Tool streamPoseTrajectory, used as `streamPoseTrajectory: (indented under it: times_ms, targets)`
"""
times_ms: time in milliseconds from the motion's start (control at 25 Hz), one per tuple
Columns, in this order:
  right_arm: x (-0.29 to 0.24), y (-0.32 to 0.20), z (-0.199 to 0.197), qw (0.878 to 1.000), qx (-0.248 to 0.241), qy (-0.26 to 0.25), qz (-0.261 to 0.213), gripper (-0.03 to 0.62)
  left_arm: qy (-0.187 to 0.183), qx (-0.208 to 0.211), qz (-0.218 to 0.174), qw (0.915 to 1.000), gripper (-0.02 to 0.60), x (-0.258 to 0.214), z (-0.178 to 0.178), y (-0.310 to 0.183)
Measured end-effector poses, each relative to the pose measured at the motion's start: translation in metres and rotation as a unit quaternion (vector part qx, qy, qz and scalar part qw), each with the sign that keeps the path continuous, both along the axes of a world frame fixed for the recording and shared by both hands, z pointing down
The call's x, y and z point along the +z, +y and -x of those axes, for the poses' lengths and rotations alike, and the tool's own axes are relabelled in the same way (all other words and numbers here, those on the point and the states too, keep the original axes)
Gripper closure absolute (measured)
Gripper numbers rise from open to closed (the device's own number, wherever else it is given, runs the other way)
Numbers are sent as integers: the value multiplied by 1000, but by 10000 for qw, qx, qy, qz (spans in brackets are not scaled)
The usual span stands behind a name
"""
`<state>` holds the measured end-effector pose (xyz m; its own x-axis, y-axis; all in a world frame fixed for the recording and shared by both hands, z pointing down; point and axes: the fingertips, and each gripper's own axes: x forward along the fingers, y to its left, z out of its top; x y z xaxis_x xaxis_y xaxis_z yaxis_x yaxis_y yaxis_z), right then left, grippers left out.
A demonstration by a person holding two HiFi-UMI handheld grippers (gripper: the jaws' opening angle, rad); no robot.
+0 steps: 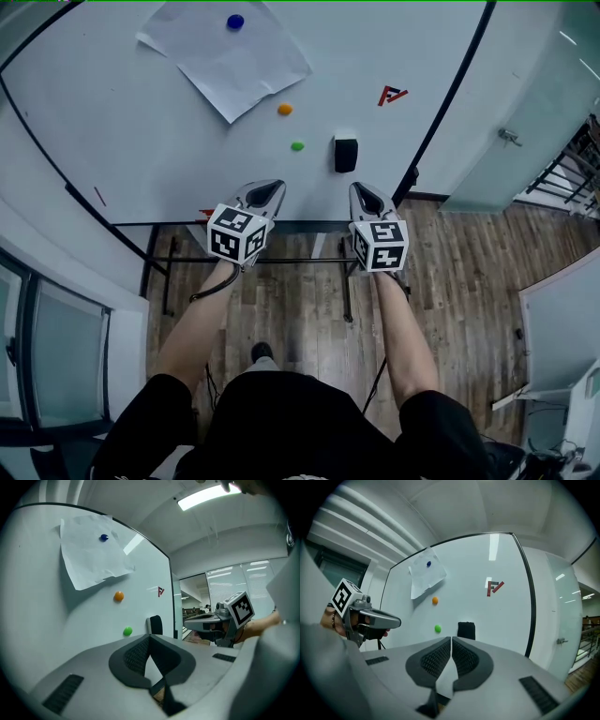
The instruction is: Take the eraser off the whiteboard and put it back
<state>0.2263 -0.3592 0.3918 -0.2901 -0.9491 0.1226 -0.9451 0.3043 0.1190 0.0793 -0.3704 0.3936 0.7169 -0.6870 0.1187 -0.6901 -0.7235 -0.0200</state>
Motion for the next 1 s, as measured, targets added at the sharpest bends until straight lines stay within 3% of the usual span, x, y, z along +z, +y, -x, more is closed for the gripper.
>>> streamPoseTrajectory:
  times_ms: [280,320,360,400,440,1000]
  targets:
    - [6,-35,2,9998,125,-73,116,563,-9,271,-16,9996,560,0,-5,-30]
    - [7,-39,2,9998,141,-95,137,535,-8,306,-10,9995,561,1,-6,-33]
    - [9,-44,2,9997,157,-115,173,448,-4,336,-1,9994,560,1,-5,-36]
    - [11,-48,2,9995,187,-131,216,402,0,364,10,9993,560,2,-5,-39]
    - [13,-53,1,9993,232,-143,253,389,1,392,20,9992,560,3,-6,-42]
    - [40,-111,-11,9959,715,-42,556,335,-98,676,179,9975,561,22,-8,-75]
